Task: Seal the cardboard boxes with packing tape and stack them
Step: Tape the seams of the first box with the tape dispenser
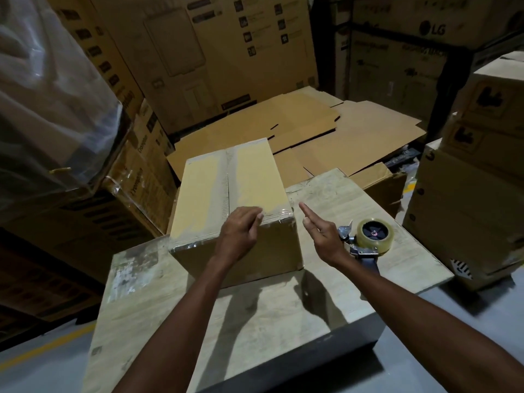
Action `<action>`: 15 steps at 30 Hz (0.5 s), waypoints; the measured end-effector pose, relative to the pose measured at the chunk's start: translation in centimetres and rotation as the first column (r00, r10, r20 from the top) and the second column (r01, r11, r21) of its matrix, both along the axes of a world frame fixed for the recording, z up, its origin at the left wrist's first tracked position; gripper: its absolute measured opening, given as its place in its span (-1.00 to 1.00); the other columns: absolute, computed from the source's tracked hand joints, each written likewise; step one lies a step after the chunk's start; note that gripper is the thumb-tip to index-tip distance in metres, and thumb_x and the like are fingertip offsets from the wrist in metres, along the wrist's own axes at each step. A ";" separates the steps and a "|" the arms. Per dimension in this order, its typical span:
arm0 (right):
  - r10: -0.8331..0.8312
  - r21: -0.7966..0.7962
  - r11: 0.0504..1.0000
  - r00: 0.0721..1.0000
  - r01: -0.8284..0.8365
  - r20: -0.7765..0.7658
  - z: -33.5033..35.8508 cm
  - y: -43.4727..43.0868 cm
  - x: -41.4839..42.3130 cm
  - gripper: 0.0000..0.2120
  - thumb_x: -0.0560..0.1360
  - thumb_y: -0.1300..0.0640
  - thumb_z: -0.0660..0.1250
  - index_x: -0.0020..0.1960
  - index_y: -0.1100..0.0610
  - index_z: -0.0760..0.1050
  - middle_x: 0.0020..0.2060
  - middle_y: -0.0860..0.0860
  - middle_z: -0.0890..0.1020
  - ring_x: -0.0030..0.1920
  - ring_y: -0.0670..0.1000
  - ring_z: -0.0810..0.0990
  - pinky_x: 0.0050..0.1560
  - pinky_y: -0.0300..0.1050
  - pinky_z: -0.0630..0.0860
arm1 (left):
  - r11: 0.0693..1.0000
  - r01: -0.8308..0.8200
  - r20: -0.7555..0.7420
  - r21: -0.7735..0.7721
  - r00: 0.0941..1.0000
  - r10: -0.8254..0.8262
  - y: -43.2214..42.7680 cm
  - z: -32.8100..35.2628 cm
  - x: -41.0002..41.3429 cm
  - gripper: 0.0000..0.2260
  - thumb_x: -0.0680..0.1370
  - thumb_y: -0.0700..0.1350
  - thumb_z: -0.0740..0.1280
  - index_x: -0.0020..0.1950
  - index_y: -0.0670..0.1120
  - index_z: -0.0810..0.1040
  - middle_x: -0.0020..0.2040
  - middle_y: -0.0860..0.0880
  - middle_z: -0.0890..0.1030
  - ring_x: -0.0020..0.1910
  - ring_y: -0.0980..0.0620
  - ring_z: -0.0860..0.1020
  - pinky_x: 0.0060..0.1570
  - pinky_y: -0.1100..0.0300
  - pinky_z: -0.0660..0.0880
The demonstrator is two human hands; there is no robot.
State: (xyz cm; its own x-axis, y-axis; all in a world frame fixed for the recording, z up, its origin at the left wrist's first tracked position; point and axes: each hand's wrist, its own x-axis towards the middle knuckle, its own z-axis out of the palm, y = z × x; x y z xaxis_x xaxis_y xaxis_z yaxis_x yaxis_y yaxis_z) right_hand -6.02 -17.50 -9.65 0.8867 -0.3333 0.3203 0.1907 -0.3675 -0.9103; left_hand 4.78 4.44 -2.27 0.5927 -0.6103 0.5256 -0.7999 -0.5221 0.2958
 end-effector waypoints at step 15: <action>0.142 -0.228 0.957 0.975 -0.179 -0.173 -3.9 1.6 -0.6 -0.29 0.61 -0.06 0.05 0.68 -0.12 -0.19 0.63 -0.13 0.09 0.59 -0.09 0.21 0.51 -0.07 0.33 | 0.993 0.107 -0.109 -0.052 0.988 -0.112 -0.8 -1.9 1.1 -0.84 0.62 -0.18 0.40 0.17 -0.13 0.71 0.16 -0.01 0.67 0.17 0.04 0.58 0.13 0.18 0.55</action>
